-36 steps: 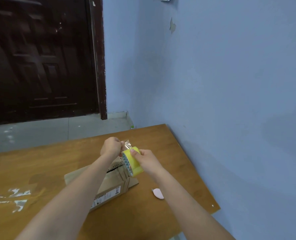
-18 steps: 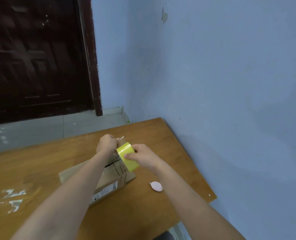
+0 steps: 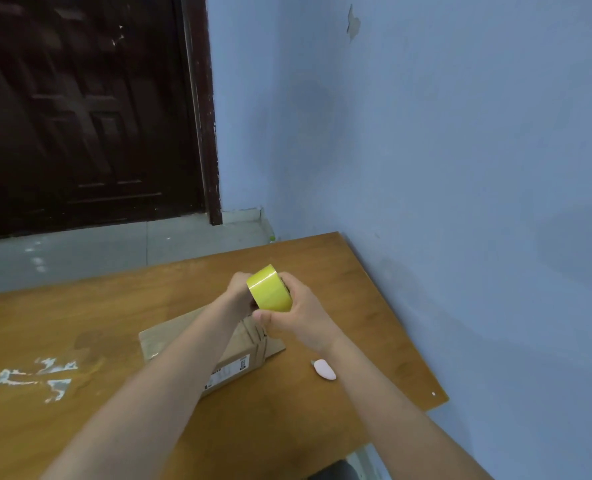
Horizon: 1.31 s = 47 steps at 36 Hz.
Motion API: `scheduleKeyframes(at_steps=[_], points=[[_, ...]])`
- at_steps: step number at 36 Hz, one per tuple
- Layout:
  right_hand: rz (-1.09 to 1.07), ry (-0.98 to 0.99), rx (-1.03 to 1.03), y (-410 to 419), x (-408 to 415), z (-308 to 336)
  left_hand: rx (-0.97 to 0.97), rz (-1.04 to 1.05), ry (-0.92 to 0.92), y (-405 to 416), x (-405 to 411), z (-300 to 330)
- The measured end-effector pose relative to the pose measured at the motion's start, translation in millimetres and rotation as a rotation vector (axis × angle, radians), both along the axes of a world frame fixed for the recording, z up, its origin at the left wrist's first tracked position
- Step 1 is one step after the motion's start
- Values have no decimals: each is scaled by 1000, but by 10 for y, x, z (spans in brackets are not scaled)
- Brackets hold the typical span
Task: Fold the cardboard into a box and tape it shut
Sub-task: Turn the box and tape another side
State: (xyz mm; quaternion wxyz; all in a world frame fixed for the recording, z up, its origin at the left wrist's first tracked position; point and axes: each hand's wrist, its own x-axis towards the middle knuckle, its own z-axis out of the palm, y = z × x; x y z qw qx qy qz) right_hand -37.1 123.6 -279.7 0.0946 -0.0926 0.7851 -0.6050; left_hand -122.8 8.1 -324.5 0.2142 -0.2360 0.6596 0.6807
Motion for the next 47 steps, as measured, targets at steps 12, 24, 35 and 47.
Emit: scheduleKeyframes(at_steps=[12, 24, 35, 47], points=[[-120, -55, 58, -77, -2, -163, -480, -4, 245, -225, -220, -279], [-108, -186, 2, -78, 46, -457, -689, -97, 261, -349, -160, -394], [-69, -314, -195, -9, 136, -606, -634, -84, 436, -392, -49, -744], [-40, -337, -147, -54, 51, -673, -560, -21, 472, -442, -129, -799]])
